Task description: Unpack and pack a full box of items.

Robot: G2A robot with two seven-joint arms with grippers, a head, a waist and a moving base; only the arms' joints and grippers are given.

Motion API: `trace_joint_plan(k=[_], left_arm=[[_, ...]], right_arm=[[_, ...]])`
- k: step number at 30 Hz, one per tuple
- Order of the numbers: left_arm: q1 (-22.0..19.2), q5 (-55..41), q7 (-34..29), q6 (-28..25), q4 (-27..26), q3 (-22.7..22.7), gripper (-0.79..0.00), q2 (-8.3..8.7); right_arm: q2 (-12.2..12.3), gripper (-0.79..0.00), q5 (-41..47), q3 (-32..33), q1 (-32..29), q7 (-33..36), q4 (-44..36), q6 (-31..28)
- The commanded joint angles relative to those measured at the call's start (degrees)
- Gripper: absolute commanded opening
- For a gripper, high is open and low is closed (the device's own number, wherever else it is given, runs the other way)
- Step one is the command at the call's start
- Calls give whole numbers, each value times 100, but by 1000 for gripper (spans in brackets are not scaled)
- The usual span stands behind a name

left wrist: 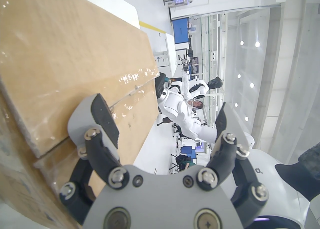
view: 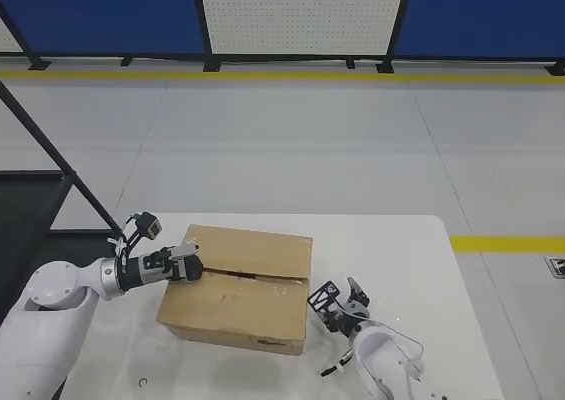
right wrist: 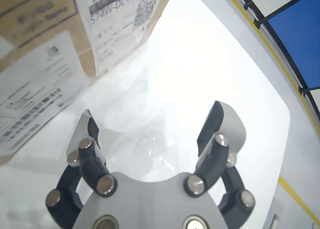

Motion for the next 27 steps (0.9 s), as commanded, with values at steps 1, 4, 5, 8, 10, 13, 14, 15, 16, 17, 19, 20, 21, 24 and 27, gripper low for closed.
trace_joint_plan(k=[1,4,5,8,10,13,14,15,16,17,19,20,21,24,27], left_arm=[[0,0,0,0,0,0,0,0],[0,0,0,0,0,0,0,0],[0,0,0,0,0,0,0,0],[0,0,0,0,0,0,0,0],[0,0,0,0,0,0,0,0],[0,0,0,0,0,0,0,0],[0,0,0,0,0,0,0,0],[0,0,0,0,0,0,0,0],[0,0,0,0,0,0,0,0],[0,0,0,0,0,0,0,0],[0,0,0,0,0,0,0,0],[0,0,0,0,0,0,0,0],[0,0,0,0,0,0,0,0],[0,0,0,0,0,0,0,0],[0,0,0,0,0,0,0,0]], right_arm=[[-52,0,-74,-75,113,63,152,123],[-125,0,-199,-176,199,57,276,373],[-146,0,-227,-204,206,54,297,437],[-184,0,-323,-217,176,-21,285,598],[-191,0,-395,-194,108,-49,224,644],[-182,0,-543,-108,-59,-92,53,775],[-175,0,-596,-68,-144,-129,-37,842],[-165,0,-646,-23,-237,-157,-131,896],[-153,0,-707,30,-338,-197,-224,967],[-143,0,-752,90,-443,-222,-317,1051],[-125,0,-852,187,-640,-256,-487,1179],[-120,0,-895,233,-719,-234,-548,1239],[-117,0,-902,257,-787,-222,-608,1208],[-96,0,-693,420,-1025,-453,-867,1051],[-28,0,-53,772,-1456,-1088,-1212,519]])
